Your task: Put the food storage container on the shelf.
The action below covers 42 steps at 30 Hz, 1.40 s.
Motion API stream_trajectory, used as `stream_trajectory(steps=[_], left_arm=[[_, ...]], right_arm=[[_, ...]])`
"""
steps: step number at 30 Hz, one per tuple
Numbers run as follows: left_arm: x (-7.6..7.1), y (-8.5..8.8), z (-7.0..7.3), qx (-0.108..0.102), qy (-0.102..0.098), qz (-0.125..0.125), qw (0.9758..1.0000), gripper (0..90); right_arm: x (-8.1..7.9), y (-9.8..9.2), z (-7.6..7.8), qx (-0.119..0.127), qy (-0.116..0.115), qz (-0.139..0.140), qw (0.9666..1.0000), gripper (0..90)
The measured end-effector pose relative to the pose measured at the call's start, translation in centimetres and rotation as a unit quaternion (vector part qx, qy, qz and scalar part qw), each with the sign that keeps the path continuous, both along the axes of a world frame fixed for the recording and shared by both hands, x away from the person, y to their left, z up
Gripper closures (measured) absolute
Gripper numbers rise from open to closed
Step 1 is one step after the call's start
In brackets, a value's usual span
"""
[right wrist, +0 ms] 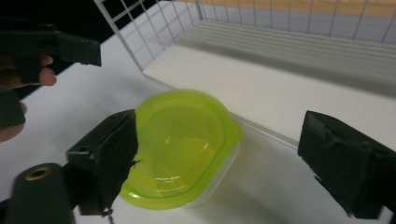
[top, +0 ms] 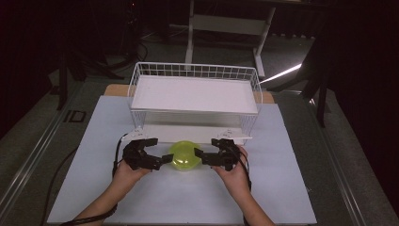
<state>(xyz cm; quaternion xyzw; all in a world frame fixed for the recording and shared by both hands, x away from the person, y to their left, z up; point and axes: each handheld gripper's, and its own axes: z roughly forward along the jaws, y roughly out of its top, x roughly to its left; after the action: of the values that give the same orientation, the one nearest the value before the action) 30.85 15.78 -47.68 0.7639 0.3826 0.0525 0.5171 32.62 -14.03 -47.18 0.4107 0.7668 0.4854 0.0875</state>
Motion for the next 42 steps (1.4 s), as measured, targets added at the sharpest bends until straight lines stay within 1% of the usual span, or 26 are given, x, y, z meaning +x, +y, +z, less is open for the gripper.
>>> stream_trajectory(steps=[1,2,4,5,6,7,8,11,13,14,15,16,18,20,23,24,27,29,30,32,33,37,39,40,41,42], left_arm=[[0.1,-0.1,-0.2,-0.002,0.003,0.003,1.0,1.1],[0.2,-0.2,-0.4,-0.002,0.003,0.01,0.9999,1.1],[0.4,-0.3,-0.9,-0.004,0.014,0.016,0.9998,2.0],[0.4,-0.3,-0.9,-0.004,0.014,0.016,0.9998,2.0],[0.6,-0.5,-1.5,0.001,0.026,0.028,0.9993,2.0],[0.6,-0.5,-1.8,0.005,0.03,0.033,0.999,7.0],[0.7,-0.6,-2.0,0.001,0.033,0.026,0.9991,7.4],[0.6,-1.0,-2.7,0.012,0.044,0.021,0.9988,11.0],[0.6,-1.0,-3.0,0.005,0.049,0.022,0.9985,15.5],[0.6,-1.0,-3.1,0.0,0.053,0.024,0.9983,15.6],[0.6,-1.0,-3.2,-0.001,0.057,0.025,0.9981,19.6],[0.6,-1.0,-3.3,0.001,0.063,0.023,0.9977,19.6],[0.7,-1.1,-3.4,0.005,0.073,0.017,0.9971,20.1],[0.7,-1.1,-3.6,0.006,0.08,0.02,0.9966,23.4],[0.9,-1.1,-3.7,0.001,0.092,0.031,0.9953,36.7],[0.9,-1.1,-3.7,0.003,0.093,0.037,0.9949,40.9],[0.6,-1.2,-3.6,-0.004,0.093,0.038,0.9949,51.9],[0.4,-1.2,-3.5,-0.002,0.089,0.039,0.9952,56.8],[0.3,-1.1,-3.4,-0.007,0.091,0.039,0.9951,61.0],[0.1,-1.1,-3.4,-0.007,0.091,0.029,0.9954,64.5],[0.0,-1.1,-3.3,-0.007,0.089,0.026,0.9957,65.9],[-0.6,-1.4,-3.1,-0.022,0.096,0.022,0.9949,70.8],[-0.9,-1.5,-3.0,-0.018,0.096,0.028,0.9948,72.4],[-1.0,-1.5,-2.9,-0.023,0.099,0.031,0.9944,76.2],[-1.1,-1.4,-2.9,-0.028,0.097,0.033,0.9943,76.2],[-1.3,-1.5,-2.7,-0.019,0.095,0.036,0.9947,80.1]], right_arm=[[0.2,0.2,-0.4,0.003,0.011,0.007,0.9999,26.6],[0.2,0.2,-0.6,0.006,0.013,0.004,0.9999,28.5],[0.4,0.4,-1.0,0.004,0.019,-0.002,0.9998,29.0],[0.4,0.4,-1.0,0.004,0.019,-0.002,0.9998,29.0],[0.5,0.5,-1.1,0.003,0.022,-0.005,0.9997,30.4],[0.7,0.6,-1.6,0.0,0.029,-0.01,0.9995,33.0],[0.7,0.7,-1.9,-0.001,0.033,-0.01,0.9994,33.9],[0.7,0.8,-2.2,0.003,0.04,-0.008,0.9992,34.9],[0.7,0.8,-2.4,0.001,0.045,-0.009,0.9989,35.8],[0.7,0.8,-2.6,0.003,0.05,-0.009,0.9987,36.4],[0.6,0.9,-2.9,0.002,0.052,-0.01,0.9986,36.9],[0.6,0.9,-2.9,0.002,0.052,-0.01,0.9986,39.9],[0.6,0.9,-3.1,0.0,0.055,-0.009,0.9984,40.2],[0.6,0.9,-3.3,-0.002,0.056,-0.009,0.9984,40.7],[0.6,0.9,-3.3,0.001,0.06,-0.008,0.9982,44.9],[0.6,0.9,-3.2,0.002,0.061,-0.006,0.9981,47.8],[0.4,0.9,-3.1,0.01,0.074,-0.004,0.9972,53.9],[0.2,1.0,-3.0,0.007,0.077,-0.006,0.997,55.0],[0.0,0.9,-2.9,0.008,0.079,-0.006,0.9968,57.4],[-0.1,0.6,-2.8,0.022,0.091,-0.011,0.9955,66.9],[-0.2,0.6,-2.7,0.016,0.094,-0.018,0.9953,70.7],[-0.7,0.6,-2.4,0.012,0.108,-0.037,0.9934,74.9],[-0.7,0.4,-2.3,0.018,0.113,-0.038,0.9927,76.0],[-0.9,0.3,-2.3,0.026,0.121,-0.038,0.9915,77.6],[-0.9,0.3,-2.3,0.026,0.121,-0.038,0.9915,77.6],[-1.0,0.2,-2.3,0.026,0.122,-0.038,0.9914,78.8]])
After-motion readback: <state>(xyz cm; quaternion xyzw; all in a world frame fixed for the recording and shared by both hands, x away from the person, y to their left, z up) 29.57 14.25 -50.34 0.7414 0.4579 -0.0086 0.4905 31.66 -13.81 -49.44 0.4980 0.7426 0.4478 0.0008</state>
